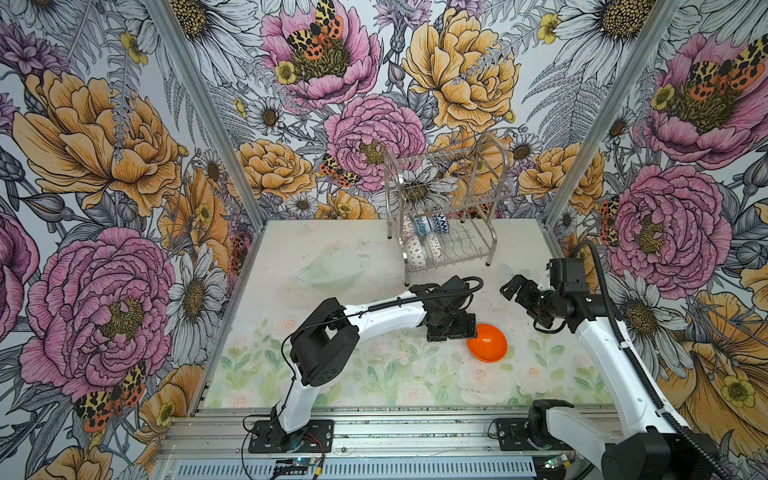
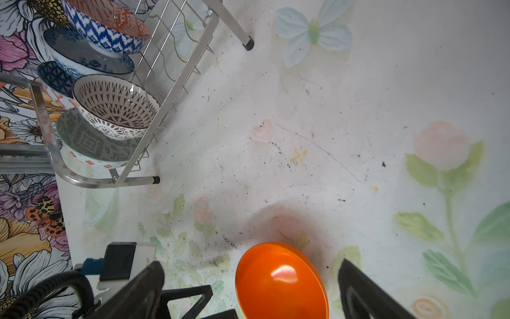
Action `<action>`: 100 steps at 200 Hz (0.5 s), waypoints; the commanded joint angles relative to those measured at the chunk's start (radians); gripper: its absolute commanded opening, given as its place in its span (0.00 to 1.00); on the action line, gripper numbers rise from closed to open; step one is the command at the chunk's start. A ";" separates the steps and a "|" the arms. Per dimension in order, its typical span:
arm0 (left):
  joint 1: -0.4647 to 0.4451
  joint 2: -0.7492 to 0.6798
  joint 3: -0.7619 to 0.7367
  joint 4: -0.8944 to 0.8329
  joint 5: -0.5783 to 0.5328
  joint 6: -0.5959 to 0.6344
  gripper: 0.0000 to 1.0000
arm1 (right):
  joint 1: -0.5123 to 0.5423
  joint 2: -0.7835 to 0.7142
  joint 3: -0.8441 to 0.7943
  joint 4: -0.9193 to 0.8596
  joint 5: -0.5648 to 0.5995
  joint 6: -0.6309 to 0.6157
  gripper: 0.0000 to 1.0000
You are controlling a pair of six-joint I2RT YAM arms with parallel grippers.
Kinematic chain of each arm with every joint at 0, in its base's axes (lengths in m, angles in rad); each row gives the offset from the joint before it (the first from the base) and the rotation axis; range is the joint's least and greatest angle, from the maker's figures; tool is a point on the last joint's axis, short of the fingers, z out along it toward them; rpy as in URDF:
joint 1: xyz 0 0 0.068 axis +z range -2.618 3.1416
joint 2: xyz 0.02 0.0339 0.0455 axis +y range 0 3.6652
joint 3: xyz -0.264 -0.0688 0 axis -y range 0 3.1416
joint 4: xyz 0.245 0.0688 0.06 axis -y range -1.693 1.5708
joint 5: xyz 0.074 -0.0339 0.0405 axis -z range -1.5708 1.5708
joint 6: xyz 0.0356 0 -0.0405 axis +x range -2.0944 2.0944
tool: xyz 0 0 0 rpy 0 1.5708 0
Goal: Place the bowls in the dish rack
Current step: 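Move the left gripper to the orange bowl while the right gripper withdraws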
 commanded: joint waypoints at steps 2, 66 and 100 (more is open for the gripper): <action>-0.015 0.045 0.067 -0.005 -0.005 -0.011 0.86 | -0.005 -0.036 -0.003 -0.037 -0.009 0.009 0.99; -0.018 0.143 0.146 -0.048 -0.012 -0.020 0.54 | -0.008 -0.012 0.037 -0.048 -0.005 0.015 0.99; -0.015 0.143 0.140 -0.058 -0.016 -0.015 0.31 | -0.006 -0.004 0.044 -0.047 -0.004 0.017 0.99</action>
